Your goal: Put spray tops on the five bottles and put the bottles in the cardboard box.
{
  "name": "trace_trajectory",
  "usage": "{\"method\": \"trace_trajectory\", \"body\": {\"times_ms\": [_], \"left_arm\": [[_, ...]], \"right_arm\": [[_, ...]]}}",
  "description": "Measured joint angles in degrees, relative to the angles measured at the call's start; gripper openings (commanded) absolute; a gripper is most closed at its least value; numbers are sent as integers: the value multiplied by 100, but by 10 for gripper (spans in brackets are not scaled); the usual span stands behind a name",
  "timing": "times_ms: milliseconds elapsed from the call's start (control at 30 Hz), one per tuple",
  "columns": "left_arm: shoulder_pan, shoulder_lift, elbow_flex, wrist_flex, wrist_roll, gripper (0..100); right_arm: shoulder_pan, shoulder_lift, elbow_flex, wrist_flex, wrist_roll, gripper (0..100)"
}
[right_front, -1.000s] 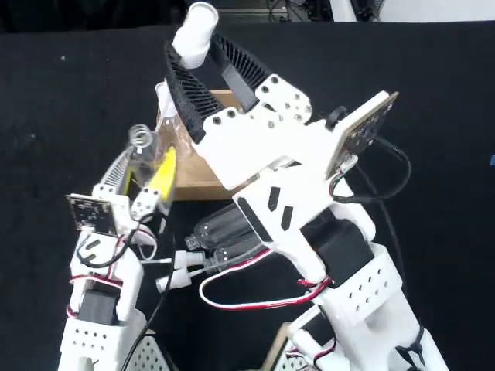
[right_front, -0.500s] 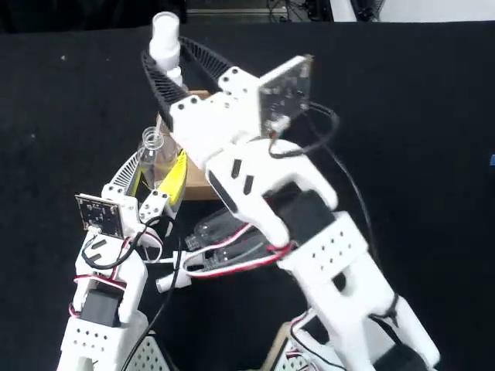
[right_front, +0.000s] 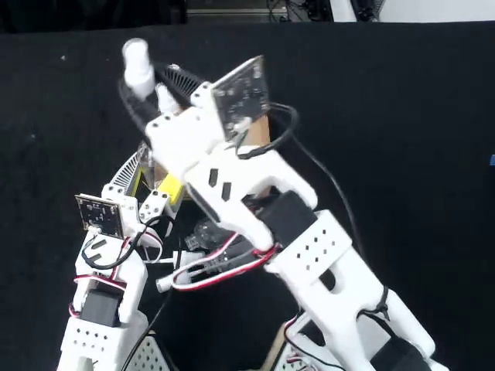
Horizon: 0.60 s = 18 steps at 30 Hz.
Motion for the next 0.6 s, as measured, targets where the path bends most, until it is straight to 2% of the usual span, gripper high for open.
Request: {"method": "trace_trajectory", "body": {"times_ms": [100,267,600], "left_arm": [[0,0,0,0,0,30],[35,0,9,0,0,30],[9,0,9,0,0,30]], "right_arm": [[-70,-9,0,519,0,25],[-79,-9,-53,1248,9,165],[-290,-18,-1442,3130,9,141]]}}
